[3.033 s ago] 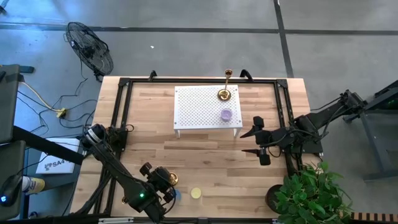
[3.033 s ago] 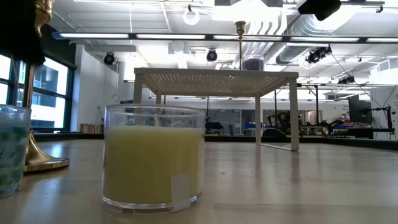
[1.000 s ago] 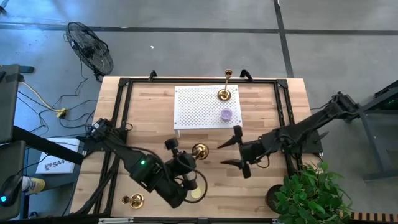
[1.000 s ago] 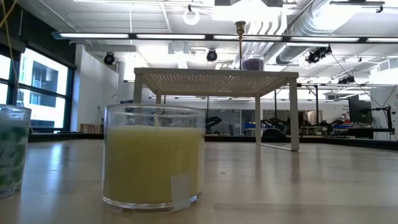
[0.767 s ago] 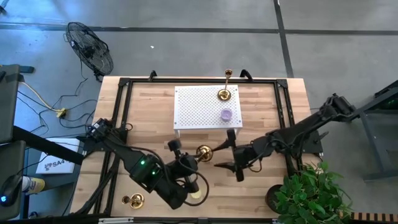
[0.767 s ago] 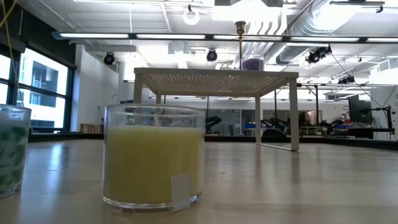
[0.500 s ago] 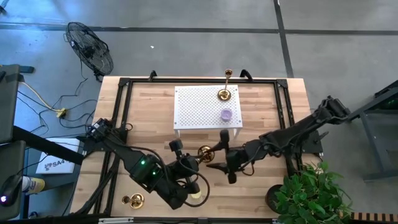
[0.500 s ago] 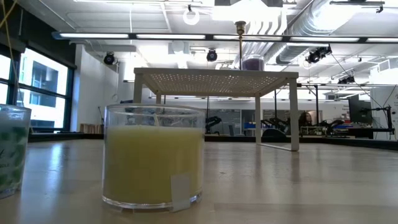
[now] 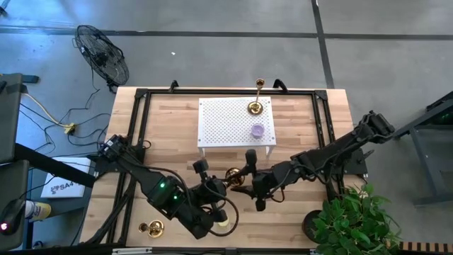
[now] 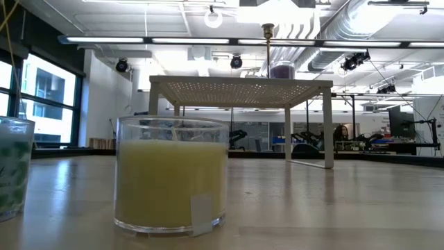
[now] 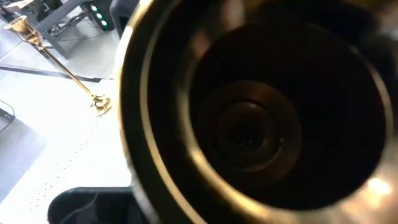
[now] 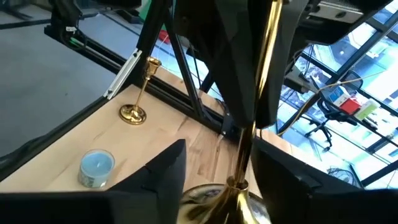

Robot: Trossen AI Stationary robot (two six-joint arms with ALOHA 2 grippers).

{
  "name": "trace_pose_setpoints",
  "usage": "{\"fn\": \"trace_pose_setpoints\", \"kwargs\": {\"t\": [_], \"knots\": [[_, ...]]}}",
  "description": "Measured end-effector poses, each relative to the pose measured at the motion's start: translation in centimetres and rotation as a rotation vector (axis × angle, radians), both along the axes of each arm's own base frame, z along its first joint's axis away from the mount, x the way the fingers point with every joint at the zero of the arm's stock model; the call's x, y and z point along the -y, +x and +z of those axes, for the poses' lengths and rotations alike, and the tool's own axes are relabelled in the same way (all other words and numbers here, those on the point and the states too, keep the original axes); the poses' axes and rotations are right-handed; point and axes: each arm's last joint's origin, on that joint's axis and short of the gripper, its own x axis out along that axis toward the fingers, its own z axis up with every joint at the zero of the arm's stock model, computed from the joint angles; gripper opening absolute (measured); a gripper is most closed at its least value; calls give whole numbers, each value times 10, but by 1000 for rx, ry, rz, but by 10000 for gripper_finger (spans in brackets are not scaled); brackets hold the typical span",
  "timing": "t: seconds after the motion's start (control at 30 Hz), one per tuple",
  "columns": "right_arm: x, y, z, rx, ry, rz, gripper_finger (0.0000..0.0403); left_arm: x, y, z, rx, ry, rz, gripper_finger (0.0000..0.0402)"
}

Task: Pick & Place candle stick holders
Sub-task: Put the right gold candle holder on the shelf

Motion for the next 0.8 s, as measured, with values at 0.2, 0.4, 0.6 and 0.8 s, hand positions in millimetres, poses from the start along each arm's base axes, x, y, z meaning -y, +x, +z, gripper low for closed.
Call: {"fn": "trace_pose_setpoints", "kwargs": {"t": [0.2, 0.4, 0.6, 0.8], "knots": [[2, 1, -1, -10, -33, 3, 85, 5, 7, -5, -6, 9, -34, 9], [1, 0, -3, -18, -50, 4, 21, 4, 13, -10, -30, 25, -46, 9], [3, -1, -4, -35, -53, -27, 13, 5, 15, -12, -28, 40, -40, 16], [2, -1, -5, -44, -74, -21, 10, 7, 16, -10, -18, 2, -66, 60]]}}
